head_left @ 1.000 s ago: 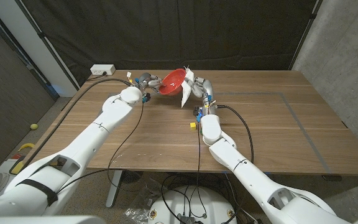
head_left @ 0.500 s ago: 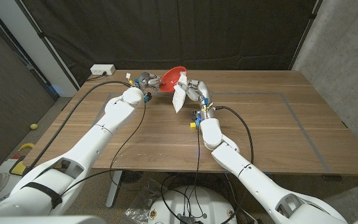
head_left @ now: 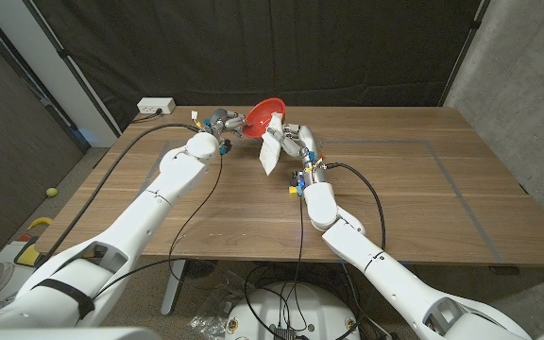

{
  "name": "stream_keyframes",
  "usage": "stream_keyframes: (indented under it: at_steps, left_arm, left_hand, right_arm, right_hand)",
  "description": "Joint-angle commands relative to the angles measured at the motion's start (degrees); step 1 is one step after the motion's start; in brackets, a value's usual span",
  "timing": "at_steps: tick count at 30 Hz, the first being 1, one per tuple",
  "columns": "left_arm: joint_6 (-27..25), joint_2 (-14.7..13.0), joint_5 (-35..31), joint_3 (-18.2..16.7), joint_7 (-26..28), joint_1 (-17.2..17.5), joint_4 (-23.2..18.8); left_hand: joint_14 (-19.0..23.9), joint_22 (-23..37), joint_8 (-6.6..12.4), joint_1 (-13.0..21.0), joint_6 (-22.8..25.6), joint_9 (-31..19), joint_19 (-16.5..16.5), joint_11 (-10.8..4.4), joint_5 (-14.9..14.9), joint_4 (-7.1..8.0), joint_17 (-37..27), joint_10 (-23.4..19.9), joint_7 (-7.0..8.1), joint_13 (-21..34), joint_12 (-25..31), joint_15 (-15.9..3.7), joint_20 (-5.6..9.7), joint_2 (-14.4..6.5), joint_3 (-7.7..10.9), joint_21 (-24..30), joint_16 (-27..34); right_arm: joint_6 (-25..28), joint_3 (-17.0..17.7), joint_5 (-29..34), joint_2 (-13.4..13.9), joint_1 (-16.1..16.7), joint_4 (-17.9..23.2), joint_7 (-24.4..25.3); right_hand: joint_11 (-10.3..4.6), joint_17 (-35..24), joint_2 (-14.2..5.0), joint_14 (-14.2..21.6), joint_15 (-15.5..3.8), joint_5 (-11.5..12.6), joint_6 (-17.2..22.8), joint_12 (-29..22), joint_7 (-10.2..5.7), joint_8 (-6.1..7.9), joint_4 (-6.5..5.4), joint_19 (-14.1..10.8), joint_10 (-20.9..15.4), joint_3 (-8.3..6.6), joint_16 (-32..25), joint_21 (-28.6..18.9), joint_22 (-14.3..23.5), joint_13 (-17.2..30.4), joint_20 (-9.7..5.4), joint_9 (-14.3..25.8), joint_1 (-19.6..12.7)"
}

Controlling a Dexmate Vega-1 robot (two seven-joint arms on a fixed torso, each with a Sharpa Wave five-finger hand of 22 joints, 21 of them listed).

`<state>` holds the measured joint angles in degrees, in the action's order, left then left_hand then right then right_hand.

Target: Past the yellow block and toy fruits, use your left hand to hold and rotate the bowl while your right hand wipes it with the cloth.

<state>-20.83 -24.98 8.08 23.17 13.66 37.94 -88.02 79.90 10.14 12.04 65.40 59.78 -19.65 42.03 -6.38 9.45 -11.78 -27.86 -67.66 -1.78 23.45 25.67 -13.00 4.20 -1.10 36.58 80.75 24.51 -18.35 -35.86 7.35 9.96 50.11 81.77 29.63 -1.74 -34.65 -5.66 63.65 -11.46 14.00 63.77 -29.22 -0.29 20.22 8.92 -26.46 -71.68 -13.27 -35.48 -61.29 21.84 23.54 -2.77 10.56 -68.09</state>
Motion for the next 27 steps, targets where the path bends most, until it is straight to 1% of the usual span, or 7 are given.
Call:
stream_keyframes:
  at_steps: [1, 4, 6, 14, 16, 21, 27]
  left_arm:
    - [2.0, -0.9, 3.8, -1.4, -3.1, 1.3, -0.7]
    - [2.7, -0.9, 6.1, -2.2, -4.6, 1.7, -0.5]
    - [2.5, -1.5, 6.5, -2.1, -5.2, 1.6, -0.7]
    - [0.3, -3.7, 6.2, -0.7, -6.5, 1.1, -2.0]
    - [-0.2, -4.2, 6.0, -0.3, -6.9, 0.8, -2.3]
    - [-1.0, -4.9, 5.8, 0.5, -7.8, 0.4, -2.5]
    - [-2.0, -5.4, 5.5, 1.1, -8.3, 0.0, -2.8]
  left_hand:
    - [0.0, 0.1, 0.10, 0.6, 3.2, -0.2, -0.3, -1.48, 0.2, 3.55, -0.3, 0.2, -2.97, 0.3, 0.4, -0.17, 6.05, -0.6, 5.47, 0.3, 0.1]
    - [0.0, 0.1, 0.13, 0.6, 3.1, -0.3, -0.3, -1.27, 0.2, 3.52, -0.3, 0.5, -3.00, 0.5, 0.5, -0.17, 6.07, -0.6, 5.49, 0.3, 0.1]
    - [0.0, 0.1, 0.16, 0.6, 3.1, -0.4, -0.3, -1.23, 0.2, 3.49, -0.4, 0.5, -2.98, 0.6, 0.6, -0.16, 6.08, -0.6, 5.50, 0.4, 0.1]
    - [0.3, 0.1, 0.48, 0.8, 3.5, -0.8, -0.3, -0.93, 0.2, 3.28, -0.8, 0.0, -3.32, 1.1, 1.1, -0.16, 6.16, -0.5, 5.58, 0.6, 0.4]
    - [0.3, 0.1, 0.50, 0.8, 3.5, -0.8, -0.3, -0.98, 0.2, 3.26, -0.8, -0.1, -3.33, 1.1, 1.2, -0.15, 6.16, -0.5, 5.59, 0.6, 0.5]
    - [0.5, 0.1, 0.71, 1.0, 3.8, -1.1, -0.2, -0.81, 0.2, 3.11, -1.1, -0.1, -3.47, 1.5, 1.4, -0.09, 6.17, -0.4, 5.66, 0.8, 0.8]
    - [0.5, 0.1, 0.80, 1.2, 3.9, -1.3, -0.2, -0.88, 0.2, 3.08, -1.3, -0.2, -3.70, 1.7, 1.5, -0.06, 6.15, -0.3, 5.73, 0.9, 1.0]
  right_arm:
    - [-1.7, 0.4, 0.0, -1.4, -1.4, -2.9, 2.4]
    - [-2.5, 0.6, -0.2, -2.2, -1.8, -4.3, 3.2]
    - [-2.7, 0.8, -0.2, -2.6, -2.0, -4.9, 3.7]
    - [-3.8, 1.0, -0.2, -3.1, -3.2, -6.2, 4.0]
    - [-4.1, 1.2, -0.2, -3.3, -3.5, -6.6, 4.1]
    - [-4.7, 1.6, -0.8, -3.6, -4.3, -7.6, 3.9]
    - [-4.9, 2.1, -1.4, -3.7, -4.8, -8.1, 3.6]
  right_hand:
    - [-0.03, -0.3, 0.07, 0.1, -1.56, 0.4, 4.2, 0.3, -1.15, -0.35, -0.44, 0.3, 0.2, 0.09, 0.2, -0.6, 0.0, 0.3, -6.17, 0.3, -0.2]
    - [-0.07, -0.3, -0.08, 0.1, -1.62, 0.5, 3.8, 0.4, -1.05, -0.60, -0.51, 0.4, 0.4, 0.06, 0.3, -0.8, -0.1, 0.5, -6.21, 0.4, -0.2]
    - [0.11, -0.3, -0.23, 0.1, -1.59, 0.6, 3.5, 0.7, -1.02, -0.83, -0.60, 0.5, 0.7, 0.05, 0.5, -1.1, -0.3, 0.4, -6.21, 0.5, -0.2]
    - [0.38, -0.4, -0.58, 0.0, -1.63, 0.6, 3.1, 1.3, -0.96, -1.09, -0.71, 0.7, 0.9, 0.01, 0.9, -1.8, -0.6, 0.2, -6.08, 0.9, -0.3]
    - [0.07, -0.5, -0.67, 0.0, -1.63, 0.6, 3.0, 1.4, -0.95, -1.19, -0.78, 0.8, 1.1, 0.03, 0.9, -1.9, -0.7, 0.2, -6.07, 0.9, -0.2]
    - [-0.07, -0.6, -0.86, 0.0, -1.62, 0.5, 2.4, 1.9, -1.33, -1.52, -0.92, 1.0, 1.1, 0.10, 1.1, -2.4, -0.9, -0.2, -6.18, 1.1, -0.1]
    - [0.11, -0.7, -0.98, 0.0, -1.58, 0.4, 2.5, 2.1, -1.38, -1.66, -1.01, 1.2, 1.1, 0.19, 1.3, -2.8, -1.1, -0.1, -6.10, 1.2, 0.0]
